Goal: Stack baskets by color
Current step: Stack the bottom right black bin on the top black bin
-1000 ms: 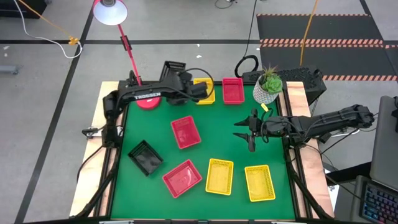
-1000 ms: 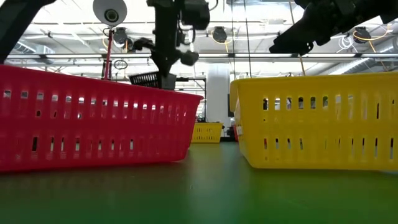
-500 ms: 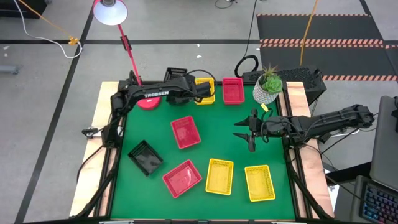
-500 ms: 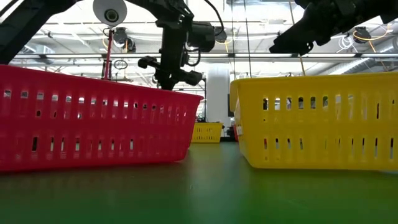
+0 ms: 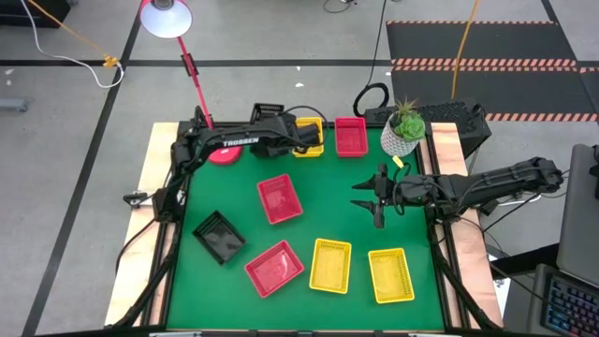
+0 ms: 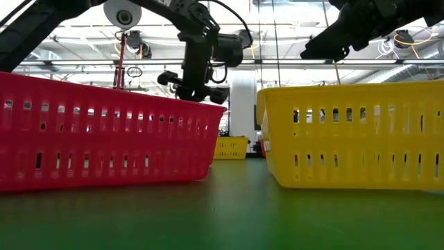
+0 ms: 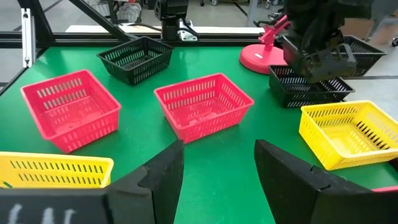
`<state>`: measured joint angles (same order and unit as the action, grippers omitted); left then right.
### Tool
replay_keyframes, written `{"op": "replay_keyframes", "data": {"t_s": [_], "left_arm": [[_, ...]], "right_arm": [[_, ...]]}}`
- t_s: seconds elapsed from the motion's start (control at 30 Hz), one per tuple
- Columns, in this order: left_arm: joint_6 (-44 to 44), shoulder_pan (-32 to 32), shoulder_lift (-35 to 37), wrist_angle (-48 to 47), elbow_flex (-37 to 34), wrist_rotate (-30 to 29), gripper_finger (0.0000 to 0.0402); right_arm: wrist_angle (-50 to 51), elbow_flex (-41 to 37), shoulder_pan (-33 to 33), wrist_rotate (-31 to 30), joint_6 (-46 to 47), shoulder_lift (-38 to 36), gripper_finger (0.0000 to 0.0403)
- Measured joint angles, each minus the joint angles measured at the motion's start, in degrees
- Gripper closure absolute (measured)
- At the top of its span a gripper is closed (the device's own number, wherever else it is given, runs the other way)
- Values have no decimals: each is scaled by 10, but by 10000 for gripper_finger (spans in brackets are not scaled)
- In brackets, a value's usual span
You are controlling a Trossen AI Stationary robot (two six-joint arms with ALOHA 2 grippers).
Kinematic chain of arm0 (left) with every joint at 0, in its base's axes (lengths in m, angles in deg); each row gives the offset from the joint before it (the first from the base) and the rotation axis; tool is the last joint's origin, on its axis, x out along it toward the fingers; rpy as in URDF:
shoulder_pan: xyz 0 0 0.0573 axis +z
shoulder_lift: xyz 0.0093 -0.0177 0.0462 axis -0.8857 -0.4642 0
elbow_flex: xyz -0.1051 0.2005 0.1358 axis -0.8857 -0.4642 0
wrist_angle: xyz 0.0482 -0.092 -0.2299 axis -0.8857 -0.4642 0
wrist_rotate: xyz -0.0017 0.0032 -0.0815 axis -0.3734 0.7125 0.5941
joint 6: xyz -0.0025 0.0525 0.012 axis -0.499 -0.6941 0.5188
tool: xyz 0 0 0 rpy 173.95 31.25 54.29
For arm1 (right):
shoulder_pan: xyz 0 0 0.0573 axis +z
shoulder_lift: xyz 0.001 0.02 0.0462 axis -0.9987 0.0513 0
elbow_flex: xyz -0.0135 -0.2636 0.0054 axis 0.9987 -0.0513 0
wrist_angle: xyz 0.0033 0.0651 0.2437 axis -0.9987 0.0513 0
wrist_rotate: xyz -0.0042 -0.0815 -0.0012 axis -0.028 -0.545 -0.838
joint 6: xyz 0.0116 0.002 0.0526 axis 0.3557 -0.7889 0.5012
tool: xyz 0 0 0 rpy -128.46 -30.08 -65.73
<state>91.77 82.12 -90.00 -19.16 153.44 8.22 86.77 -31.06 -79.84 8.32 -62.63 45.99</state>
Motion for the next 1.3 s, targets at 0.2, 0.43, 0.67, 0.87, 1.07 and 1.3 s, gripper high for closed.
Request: {"op": "replay_keyframes", "data": {"t_s": [0.2,0.43,0.67,0.87,1.07,1.3], "left_arm": [[18,-3,1,5,-24,0,387],[33,-4,1,32,-62,1,387],[9,0,1,68,-70,2,387],[12,6,1,69,-80,21,387],[19,6,1,93,-95,27,374],[21,5,1,106,-98,27,347]], "right_arm": [[0,0,0,0,0,0,213],[0,0,0,0,-2,0,213],[0,0,0,0,-2,0,213],[0,0,0,0,-2,0,213],[0,0,0,0,-2,0,213],[0,0,0,0,-2,0,213]]}}
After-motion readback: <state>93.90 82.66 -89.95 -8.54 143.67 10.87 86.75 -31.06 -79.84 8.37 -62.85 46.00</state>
